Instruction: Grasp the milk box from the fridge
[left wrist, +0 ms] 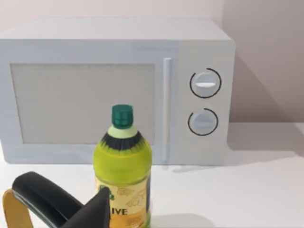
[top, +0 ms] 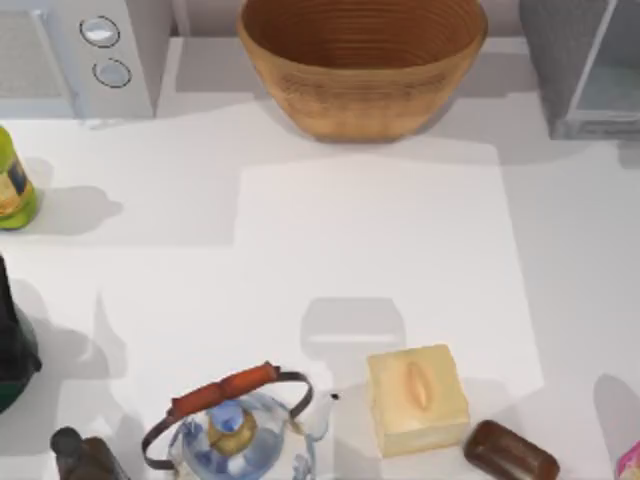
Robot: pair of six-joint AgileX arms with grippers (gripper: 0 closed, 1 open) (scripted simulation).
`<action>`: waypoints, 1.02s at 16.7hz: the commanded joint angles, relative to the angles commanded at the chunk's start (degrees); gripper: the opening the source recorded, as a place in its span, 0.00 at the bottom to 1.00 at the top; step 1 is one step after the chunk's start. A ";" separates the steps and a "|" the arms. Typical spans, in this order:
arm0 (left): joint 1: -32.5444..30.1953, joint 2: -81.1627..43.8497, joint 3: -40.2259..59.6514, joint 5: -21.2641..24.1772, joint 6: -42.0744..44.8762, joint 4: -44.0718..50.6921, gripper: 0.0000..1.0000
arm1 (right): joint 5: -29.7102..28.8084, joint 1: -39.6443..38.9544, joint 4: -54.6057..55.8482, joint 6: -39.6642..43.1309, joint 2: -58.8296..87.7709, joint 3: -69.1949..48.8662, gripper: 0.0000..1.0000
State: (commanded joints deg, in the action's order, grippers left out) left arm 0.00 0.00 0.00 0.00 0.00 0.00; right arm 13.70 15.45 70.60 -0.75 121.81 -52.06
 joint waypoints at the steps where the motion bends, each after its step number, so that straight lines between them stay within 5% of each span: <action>1: 0.00 0.00 0.00 0.00 0.00 0.00 1.00 | -1.24 -1.14 -1.80 0.04 1.04 -2.59 1.00; 10: 0.00 0.00 0.00 0.00 0.00 0.00 1.00 | -3.51 -3.21 -5.71 0.11 3.16 -7.78 1.00; 17: 0.00 0.00 0.00 0.00 0.00 0.00 1.00 | -4.86 -4.51 -12.88 0.18 10.83 -22.94 1.00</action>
State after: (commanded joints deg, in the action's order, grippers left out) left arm 0.00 0.00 0.00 0.00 0.00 0.00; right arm 8.83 10.94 57.72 -0.57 132.64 -75.00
